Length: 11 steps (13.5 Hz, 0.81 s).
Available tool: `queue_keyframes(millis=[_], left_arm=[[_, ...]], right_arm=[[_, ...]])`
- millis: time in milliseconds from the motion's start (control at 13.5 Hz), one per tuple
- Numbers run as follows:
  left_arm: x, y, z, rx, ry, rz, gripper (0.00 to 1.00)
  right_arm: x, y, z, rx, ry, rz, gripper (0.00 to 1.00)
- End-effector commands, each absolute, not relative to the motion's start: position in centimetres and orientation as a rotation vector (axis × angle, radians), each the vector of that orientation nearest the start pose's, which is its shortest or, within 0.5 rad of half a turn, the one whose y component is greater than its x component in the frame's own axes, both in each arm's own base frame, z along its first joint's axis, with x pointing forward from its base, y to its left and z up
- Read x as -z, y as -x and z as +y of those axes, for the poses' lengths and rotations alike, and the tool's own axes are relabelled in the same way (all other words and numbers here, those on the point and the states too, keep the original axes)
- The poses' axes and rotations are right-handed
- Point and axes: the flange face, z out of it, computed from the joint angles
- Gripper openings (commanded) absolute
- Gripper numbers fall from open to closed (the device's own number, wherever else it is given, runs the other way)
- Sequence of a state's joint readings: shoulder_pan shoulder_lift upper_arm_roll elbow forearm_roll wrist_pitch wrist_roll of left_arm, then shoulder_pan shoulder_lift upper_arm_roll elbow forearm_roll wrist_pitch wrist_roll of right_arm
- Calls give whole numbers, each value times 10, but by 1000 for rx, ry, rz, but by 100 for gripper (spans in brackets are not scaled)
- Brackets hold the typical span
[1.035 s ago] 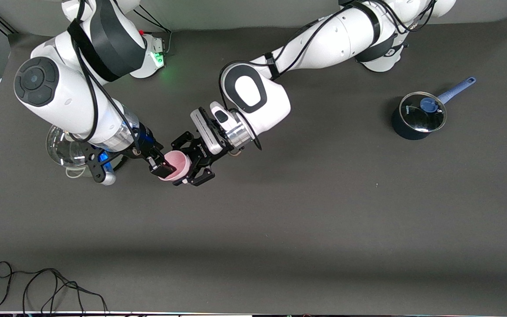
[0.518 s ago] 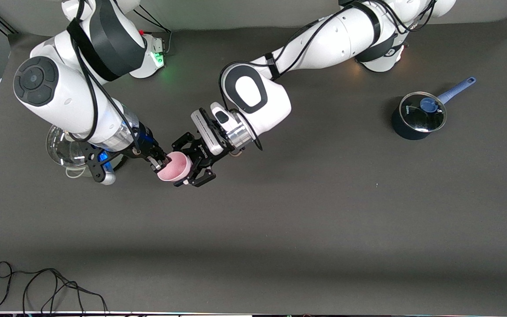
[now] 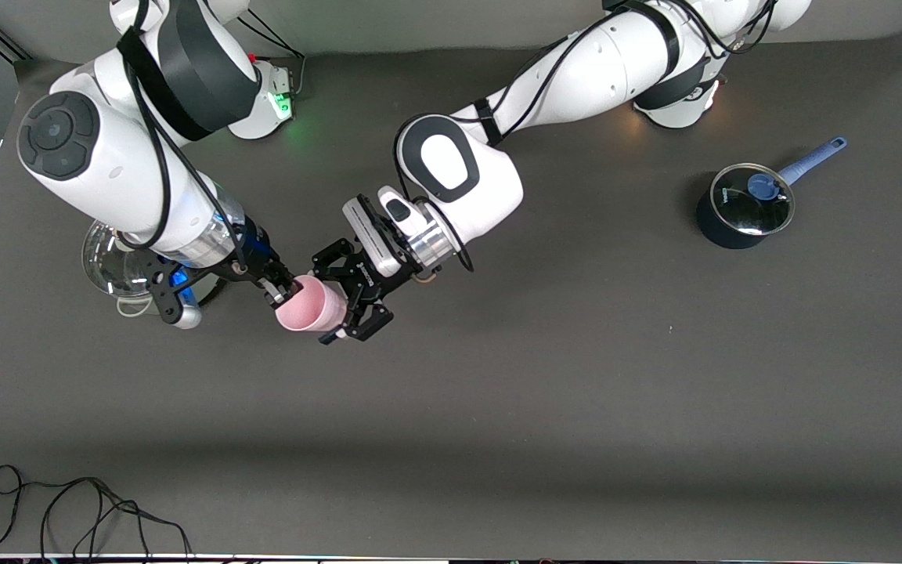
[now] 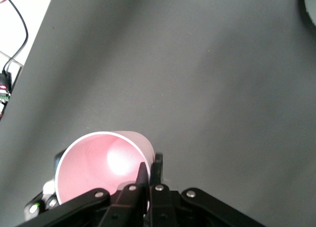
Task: Transfer pink cup from left to right arm
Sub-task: 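Open the left gripper and withdraw it while the right gripper pulls cup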
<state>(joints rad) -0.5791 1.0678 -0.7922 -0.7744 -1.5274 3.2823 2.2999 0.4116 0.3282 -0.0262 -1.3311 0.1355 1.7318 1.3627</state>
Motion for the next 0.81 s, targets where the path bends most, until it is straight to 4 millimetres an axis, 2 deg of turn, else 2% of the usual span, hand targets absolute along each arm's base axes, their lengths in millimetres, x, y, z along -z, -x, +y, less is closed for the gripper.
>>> queue_keyframes(millis=[0,148,296,444,518,739], left_arm=[[-417,-577,-557,-1643,-1770,-1099,100],[-407,-593,-532,-1640,-1780,-1193,100],[-393,-609,-500,-1602,-1739,-1328,100],[-389,-623,-462,-1573,-1652,-1496,100],[-385,-627,-442,-1538,-1618,-1540,100],[-371,-637,-377,-1417,-1484,-1716,100]], right_arm=[[-570,-616,252,29,2657,1447,0],[-577,-623,240,89,2661,1450,0],[-577,-634,213,127,2701,1409,0],[-582,-645,180,150,2729,1355,0],[-582,-651,157,157,2741,1342,0],[-582,-666,67,179,2831,1187,0]])
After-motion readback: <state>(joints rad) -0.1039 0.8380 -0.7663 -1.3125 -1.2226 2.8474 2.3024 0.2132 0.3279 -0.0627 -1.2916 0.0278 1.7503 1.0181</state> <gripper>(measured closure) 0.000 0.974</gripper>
